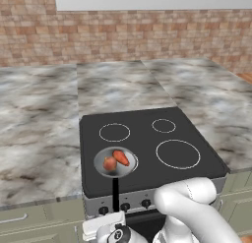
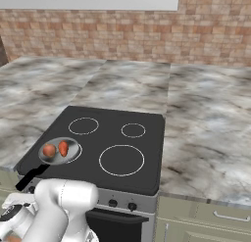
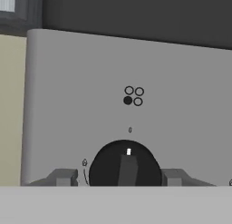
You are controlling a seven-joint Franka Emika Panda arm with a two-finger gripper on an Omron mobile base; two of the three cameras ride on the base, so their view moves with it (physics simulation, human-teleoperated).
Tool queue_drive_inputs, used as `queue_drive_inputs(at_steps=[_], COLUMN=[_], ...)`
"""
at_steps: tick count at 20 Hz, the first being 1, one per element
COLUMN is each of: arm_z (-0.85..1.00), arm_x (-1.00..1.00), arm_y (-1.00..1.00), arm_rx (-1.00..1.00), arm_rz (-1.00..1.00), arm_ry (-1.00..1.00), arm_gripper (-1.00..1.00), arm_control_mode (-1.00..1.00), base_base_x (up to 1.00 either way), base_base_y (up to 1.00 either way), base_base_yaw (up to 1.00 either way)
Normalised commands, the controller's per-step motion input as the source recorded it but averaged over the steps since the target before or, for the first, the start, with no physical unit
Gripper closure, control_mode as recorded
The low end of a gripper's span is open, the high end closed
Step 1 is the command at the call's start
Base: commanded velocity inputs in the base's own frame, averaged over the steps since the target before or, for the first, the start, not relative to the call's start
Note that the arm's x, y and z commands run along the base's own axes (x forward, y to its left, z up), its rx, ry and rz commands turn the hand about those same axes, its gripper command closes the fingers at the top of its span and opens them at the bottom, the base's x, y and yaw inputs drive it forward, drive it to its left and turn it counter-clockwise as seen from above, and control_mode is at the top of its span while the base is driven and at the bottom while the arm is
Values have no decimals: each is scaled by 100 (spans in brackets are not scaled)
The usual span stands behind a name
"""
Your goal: Put the sweet potato and onion in the pan. Then turn on the front left burner and set the heat to medium.
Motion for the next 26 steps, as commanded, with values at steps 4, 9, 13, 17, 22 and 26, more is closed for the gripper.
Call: queue_drive_inputs(at_steps=[4, 9, 13, 17, 22, 26], arm_z=[0, 0, -1, 0, 0, 0], arm_x=[0, -1, -3, 0, 0, 0], arm_y=[0, 0, 2, 6, 1, 0], arm_rx=[0, 0, -1, -16, -23, -24], arm_rz=[0, 0, 0, 0, 0, 0], arm_ry=[0, 0, -1, 0, 0, 0], arm_gripper=[100, 100, 100, 100, 100, 100], arm_control_mode=[-100, -100, -100, -100, -100, -100], base_base_x=[0, 0, 0, 0, 0, 0], base_base_y=[0, 0, 0, 0, 0, 0], base_base_yaw=[0, 0, 0, 0, 0, 0])
